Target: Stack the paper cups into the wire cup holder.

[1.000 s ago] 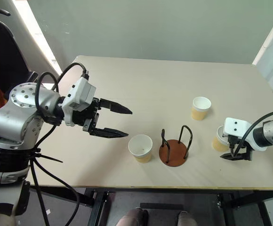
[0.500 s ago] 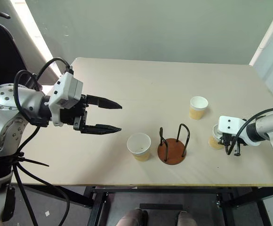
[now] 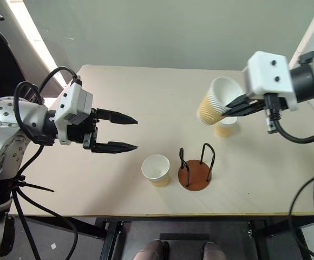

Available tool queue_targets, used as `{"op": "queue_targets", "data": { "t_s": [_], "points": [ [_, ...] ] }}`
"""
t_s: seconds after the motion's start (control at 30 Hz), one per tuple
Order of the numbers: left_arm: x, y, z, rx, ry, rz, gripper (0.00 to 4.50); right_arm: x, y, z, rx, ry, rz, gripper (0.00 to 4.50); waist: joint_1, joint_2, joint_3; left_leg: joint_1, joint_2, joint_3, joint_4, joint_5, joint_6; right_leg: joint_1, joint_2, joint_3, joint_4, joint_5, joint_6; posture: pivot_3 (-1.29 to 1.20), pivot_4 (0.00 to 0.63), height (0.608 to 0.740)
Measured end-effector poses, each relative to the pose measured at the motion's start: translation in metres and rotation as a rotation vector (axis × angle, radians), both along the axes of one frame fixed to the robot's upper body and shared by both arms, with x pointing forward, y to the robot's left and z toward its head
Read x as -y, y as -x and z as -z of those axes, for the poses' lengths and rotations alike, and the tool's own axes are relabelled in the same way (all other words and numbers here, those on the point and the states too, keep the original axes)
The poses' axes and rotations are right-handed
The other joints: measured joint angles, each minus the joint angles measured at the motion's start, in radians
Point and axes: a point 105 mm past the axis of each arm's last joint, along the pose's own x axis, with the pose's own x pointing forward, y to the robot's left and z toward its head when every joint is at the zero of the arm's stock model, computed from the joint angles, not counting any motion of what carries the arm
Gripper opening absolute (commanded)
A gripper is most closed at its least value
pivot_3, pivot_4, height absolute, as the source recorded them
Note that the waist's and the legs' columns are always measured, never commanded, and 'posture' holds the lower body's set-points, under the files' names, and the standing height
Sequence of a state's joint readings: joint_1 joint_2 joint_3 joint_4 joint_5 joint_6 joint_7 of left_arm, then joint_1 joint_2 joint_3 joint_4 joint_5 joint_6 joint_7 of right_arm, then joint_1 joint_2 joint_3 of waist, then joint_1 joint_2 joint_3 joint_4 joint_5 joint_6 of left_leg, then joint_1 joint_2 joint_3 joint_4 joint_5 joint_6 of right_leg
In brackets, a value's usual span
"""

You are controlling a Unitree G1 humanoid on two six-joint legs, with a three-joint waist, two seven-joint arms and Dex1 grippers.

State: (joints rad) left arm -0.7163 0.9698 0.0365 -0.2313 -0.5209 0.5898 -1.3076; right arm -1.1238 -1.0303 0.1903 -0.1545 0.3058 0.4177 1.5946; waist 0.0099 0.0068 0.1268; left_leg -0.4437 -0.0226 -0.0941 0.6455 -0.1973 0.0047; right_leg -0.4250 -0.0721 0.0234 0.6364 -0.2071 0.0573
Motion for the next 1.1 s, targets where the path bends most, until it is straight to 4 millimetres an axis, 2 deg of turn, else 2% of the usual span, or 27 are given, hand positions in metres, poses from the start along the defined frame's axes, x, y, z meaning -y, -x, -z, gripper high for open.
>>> {"op": "queue_targets", "data": {
  "t_s": [0.1, 0.2, 0.43, 0.53, 0.63, 0.77, 0.9, 1.0, 1.1],
  "points": [
    [0.0, 0.0, 0.0, 0.0, 0.001, 0.0, 3.56, -0.01, 0.003, 0.018, -0.059, 0.065, -0.069, 0.02, 0.003, 0.0, 0.0, -0.002, -0.001, 0.0, 0.0, 0.003, -0.005, 0.0, -0.001, 0.0, -0.001, 0.0, 0.0, 0.0, 0.15, 0.74],
    [0.0, 0.0, 0.001, -0.001, 0.001, 0.0, 3.56, -0.012, 0.003, 0.03, -0.071, 0.127, -0.096, 0.02, 0.003, 0.0, 0.0, -0.002, -0.001, 0.0, 0.0, 0.003, -0.005, 0.0, -0.001, 0.0, -0.002, 0.0, 0.0, 0.0, 0.15, 0.74],
    [-0.001, 0.0, 0.004, -0.008, 0.001, -0.005, 3.56, -0.013, 0.005, 0.047, -0.09, 0.205, -0.158, 0.02, -0.001, 0.0, 0.0, -0.001, -0.001, 0.0, 0.0, 0.001, -0.004, -0.001, -0.001, 0.0, 0.002, -0.001, -0.001, 0.0, 0.15, 0.74],
    [-0.001, 0.0, 0.007, -0.019, -0.001, -0.008, 3.56, -0.015, 0.005, 0.052, -0.093, 0.225, -0.181, 0.02, -0.001, 0.0, 0.0, -0.001, -0.001, 0.0, 0.0, -0.002, 0.002, -0.002, -0.001, 0.0, 0.005, -0.001, -0.003, 0.0, 0.15, 0.74],
    [-0.001, 0.002, 0.008, -0.016, -0.005, -0.01, 3.56, -0.016, 0.004, 0.057, -0.093, 0.244, -0.194, 0.62, -0.002, 0.0, 0.0, 0.0, 0.0, 0.0, 0.0, -0.002, 0.001, -0.002, -0.001, 0.0, 0.006, -0.002, -0.003, 0.0, 0.15, 0.74],
    [-0.002, 0.001, 0.007, -0.003, -0.008, -0.028, 3.56, -0.015, -0.003, 0.064, -0.093, 0.271, -0.18, 2.04, -0.002, 0.0, 0.0, 0.001, 0.0, -0.001, 0.0, -0.002, 0.001, -0.002, -0.001, 0.0, 0.008, -0.002, -0.005, 0.0, 0.15, 0.74],
    [-0.006, -0.009, 0.0, 0.034, 0.004, -0.087, 3.56, -0.014, -0.006, 0.064, -0.086, 0.277, -0.17, 3.42, -0.002, 0.0, 0.0, 0.001, 0.0, -0.001, 0.0, -0.002, 0.001, -0.002, -0.001, 0.0, 0.008, -0.002, -0.006, 0.0, 0.15, 0.74],
    [-0.002, -0.027, -0.006, 0.102, 0.047, -0.147, 3.56, -0.011, -0.02, 0.061, -0.079, 0.255, -0.108, 4.46, 0.0, 0.0, 0.0, 0.001, -0.001, -0.001, 0.001, -0.002, 0.001, -0.002, -0.002, 0.0, 0.008, -0.001, -0.006, 0.0, 0.15, 0.74],
    [-0.003, -0.051, -0.01, 0.159, 0.074, -0.248, 3.56, -0.004, -0.052, 0.047, -0.006, 0.188, 0.026, 4.46, -0.001, 0.0, 0.0, 0.001, 0.0, -0.001, 0.001, -0.001, 0.001, -0.002, -0.002, 0.0, 0.008, 0.001, -0.009, 0.0, 0.15, 0.74]
  ]
}}
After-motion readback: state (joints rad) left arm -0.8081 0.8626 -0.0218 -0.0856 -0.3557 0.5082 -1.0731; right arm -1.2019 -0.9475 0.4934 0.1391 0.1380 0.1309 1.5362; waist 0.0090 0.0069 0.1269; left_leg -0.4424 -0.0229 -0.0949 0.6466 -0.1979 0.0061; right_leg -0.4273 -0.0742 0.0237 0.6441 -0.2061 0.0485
